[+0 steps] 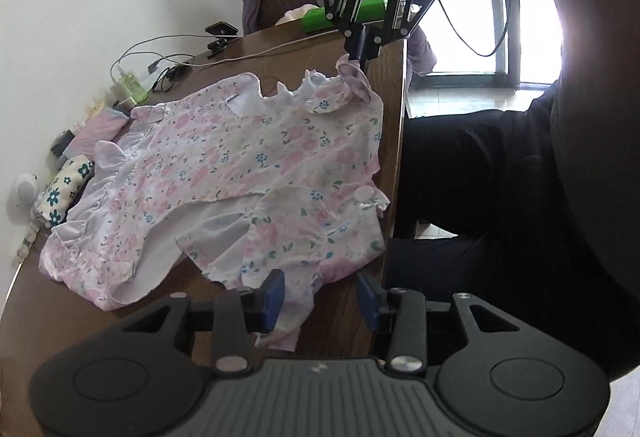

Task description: Fold clothes

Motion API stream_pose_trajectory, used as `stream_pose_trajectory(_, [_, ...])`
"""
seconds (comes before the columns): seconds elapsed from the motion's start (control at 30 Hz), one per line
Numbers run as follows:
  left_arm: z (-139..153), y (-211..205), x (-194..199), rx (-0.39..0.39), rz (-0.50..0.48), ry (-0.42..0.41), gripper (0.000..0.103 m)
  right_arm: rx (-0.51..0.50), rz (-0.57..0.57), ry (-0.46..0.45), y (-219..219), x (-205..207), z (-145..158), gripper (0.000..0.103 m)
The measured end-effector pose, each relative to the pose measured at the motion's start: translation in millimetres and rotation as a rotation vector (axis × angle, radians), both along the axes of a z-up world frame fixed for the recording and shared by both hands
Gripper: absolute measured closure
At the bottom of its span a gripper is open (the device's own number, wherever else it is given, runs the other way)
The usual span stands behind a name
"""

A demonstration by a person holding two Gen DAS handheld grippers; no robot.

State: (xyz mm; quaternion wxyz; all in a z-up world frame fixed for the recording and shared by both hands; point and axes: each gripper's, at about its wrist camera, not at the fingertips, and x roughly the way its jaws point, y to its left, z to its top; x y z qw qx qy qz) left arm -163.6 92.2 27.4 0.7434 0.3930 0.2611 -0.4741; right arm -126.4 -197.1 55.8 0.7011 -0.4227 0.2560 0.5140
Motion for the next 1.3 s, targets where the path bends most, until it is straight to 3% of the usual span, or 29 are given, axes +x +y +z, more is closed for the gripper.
stream_pose_trajectory(0.07, [1,0,9,0.018,-0.019,0.005,0.087,0.005,-0.006,0.004,-1,1,0,0.099])
stream_pose_trajectory(0.13, [-1,-1,16,0.034,-0.042,0.0,0.098,0.015,-0.014,0.009,-2,3,0,0.099])
stream_pose_trajectory(0.2, [-2,-4,20,0.043,-0.055,-0.003,0.1,0.023,-0.021,0.011,-2,5,-1,0.099])
stream_pose_trajectory(0.33, [12,-4,29,0.007,-0.016,0.087,0.103,0.069,-0.039,0.082,-9,8,10,0.1])
stream_pose_trajectory(0.53, [45,12,25,-0.182,0.032,0.256,0.103,0.149,-0.066,0.217,-22,12,32,0.1])
stream_pose_trajectory(0.67, [65,24,50,-0.334,0.092,0.268,0.103,0.231,-0.104,0.287,-40,22,41,0.1])
stream_pose_trajectory(0.77, [72,28,88,-0.449,0.138,0.273,0.103,0.332,-0.186,0.285,-51,59,49,0.1])
stream_pose_trajectory(0.83, [72,26,118,-0.48,0.164,0.271,0.103,0.38,-0.264,0.277,-53,89,51,0.1])
stream_pose_trajectory(0.93, [69,20,168,-0.493,0.214,0.28,0.103,0.397,-0.37,0.272,-49,130,48,0.1])
stream_pose_trajectory(1.03, [58,10,206,-0.423,0.27,0.269,0.103,0.349,-0.446,0.252,-37,157,39,0.1])
stream_pose_trajectory(1.1, [43,6,224,-0.376,0.311,0.304,0.103,0.317,-0.496,0.238,-30,175,33,0.1])
stream_pose_trajectory(1.17, [28,-1,234,-0.317,0.35,0.314,0.097,0.285,-0.547,0.224,-23,193,27,0.097])
stream_pose_trajectory(1.2, [22,-3,235,-0.298,0.38,0.294,0.095,0.268,-0.572,0.217,-19,202,24,0.093])
stream_pose_trajectory(1.27, [20,2,234,-0.3,0.457,0.256,0.082,0.238,-0.621,0.199,-13,218,17,0.078])
stream_pose_trajectory(1.3, [19,6,233,-0.302,0.496,0.237,0.077,0.244,-0.639,0.156,-23,206,8,0.07])
